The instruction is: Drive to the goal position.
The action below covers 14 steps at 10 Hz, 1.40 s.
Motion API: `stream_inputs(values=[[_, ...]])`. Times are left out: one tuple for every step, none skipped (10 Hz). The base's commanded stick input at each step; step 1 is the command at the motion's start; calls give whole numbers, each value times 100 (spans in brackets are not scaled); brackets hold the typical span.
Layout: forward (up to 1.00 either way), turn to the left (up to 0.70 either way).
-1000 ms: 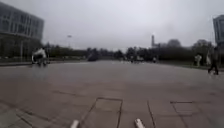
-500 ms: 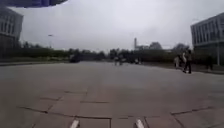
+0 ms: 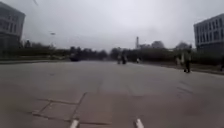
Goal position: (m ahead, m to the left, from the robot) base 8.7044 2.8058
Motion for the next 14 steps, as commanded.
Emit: stream_inputs(values=[[100,0],[100,-2],[100,-3],[100,-3],[100,-17],[100,-28],[100,-27],[100,-11],[100,0],[100,0],[100,0],[100,0],[100,-14],[100,-28]])
